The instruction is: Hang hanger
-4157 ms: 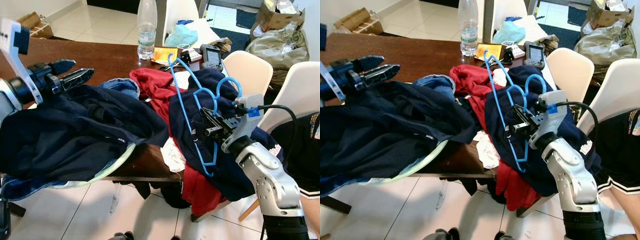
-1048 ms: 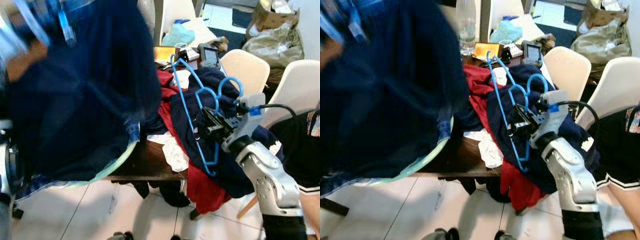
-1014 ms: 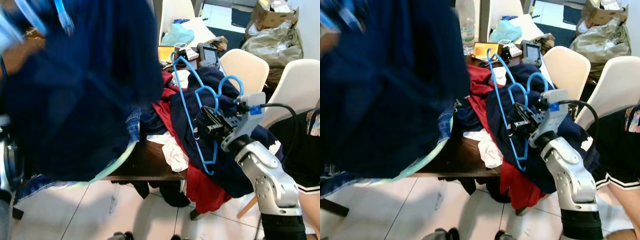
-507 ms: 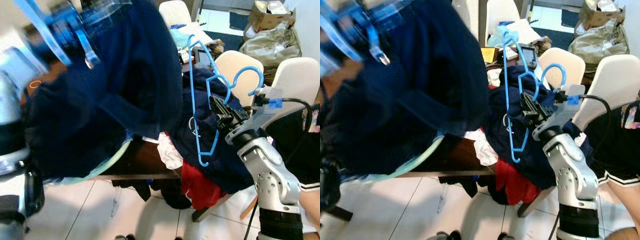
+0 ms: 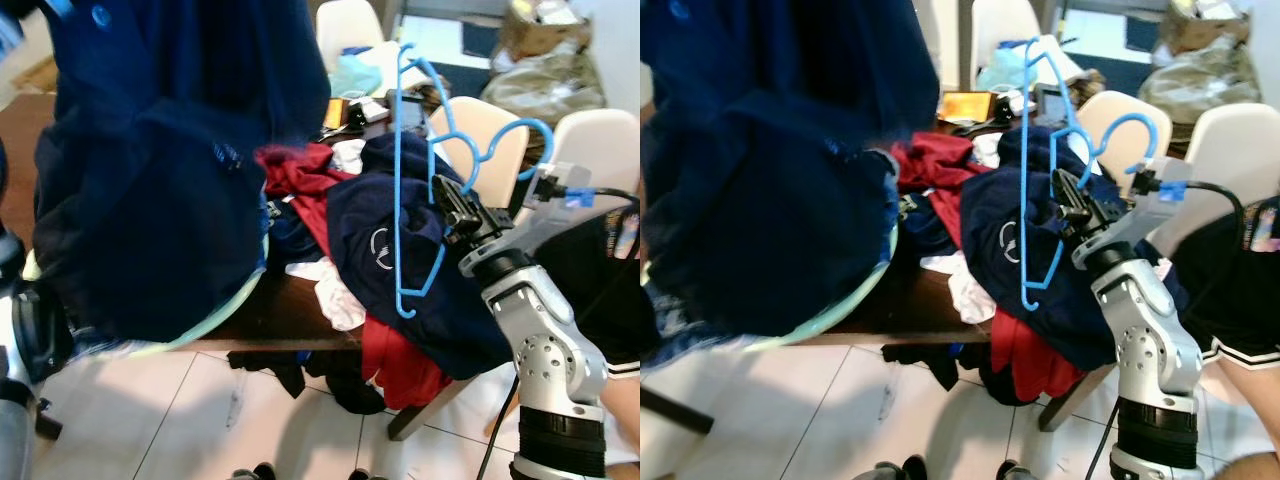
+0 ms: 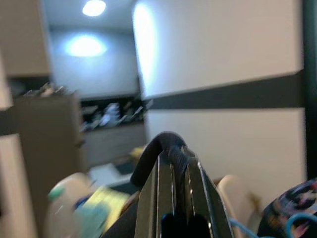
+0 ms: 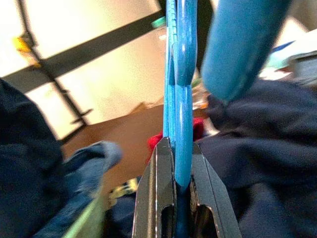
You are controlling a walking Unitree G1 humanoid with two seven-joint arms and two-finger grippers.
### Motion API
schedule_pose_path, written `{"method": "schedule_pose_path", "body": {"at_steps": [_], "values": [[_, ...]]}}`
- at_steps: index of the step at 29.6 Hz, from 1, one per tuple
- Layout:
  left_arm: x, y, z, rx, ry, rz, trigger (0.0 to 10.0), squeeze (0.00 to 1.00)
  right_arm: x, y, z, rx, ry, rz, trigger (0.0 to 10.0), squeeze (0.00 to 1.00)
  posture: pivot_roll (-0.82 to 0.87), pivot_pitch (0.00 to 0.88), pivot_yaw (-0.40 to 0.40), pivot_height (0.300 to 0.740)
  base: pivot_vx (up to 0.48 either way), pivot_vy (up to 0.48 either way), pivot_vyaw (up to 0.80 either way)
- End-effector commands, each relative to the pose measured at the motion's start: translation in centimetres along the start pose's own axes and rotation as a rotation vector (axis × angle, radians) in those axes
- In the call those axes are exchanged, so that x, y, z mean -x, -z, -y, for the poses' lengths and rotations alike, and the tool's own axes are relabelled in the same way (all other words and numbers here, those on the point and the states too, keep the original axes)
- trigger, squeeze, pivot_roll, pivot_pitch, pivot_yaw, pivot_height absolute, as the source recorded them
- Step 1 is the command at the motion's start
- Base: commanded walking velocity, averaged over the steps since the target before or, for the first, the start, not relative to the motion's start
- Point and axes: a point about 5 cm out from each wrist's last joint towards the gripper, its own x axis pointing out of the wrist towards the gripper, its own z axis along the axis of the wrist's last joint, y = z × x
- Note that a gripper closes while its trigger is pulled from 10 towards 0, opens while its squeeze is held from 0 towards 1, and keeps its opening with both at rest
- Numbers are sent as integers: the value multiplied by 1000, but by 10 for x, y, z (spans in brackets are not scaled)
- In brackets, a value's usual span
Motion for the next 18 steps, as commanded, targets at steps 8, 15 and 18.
{"method": "schedule_pose_path", "body": {"at_steps": [8, 15, 18], "values": [[-26, -16, 29, -15, 146, 66, 10000, 0, 1, 4, -1, -25, 2, 8, 10000, 0, 97, 115, 4, 740, -428, 0, 0], [-35, -19, 33, -15, 177, 89, 10000, 0, 1, 2, 0, -26, 0, 14, 10000, 0, 102, 105, 6, 740, -461, 0, 0], [-40, -24, 35, -15, 199, 114, 10000, 0, 1, 2, 1, -28, -1, 16, 10000, 0, 103, 103, 6, 740, -480, 0, 0]]}}
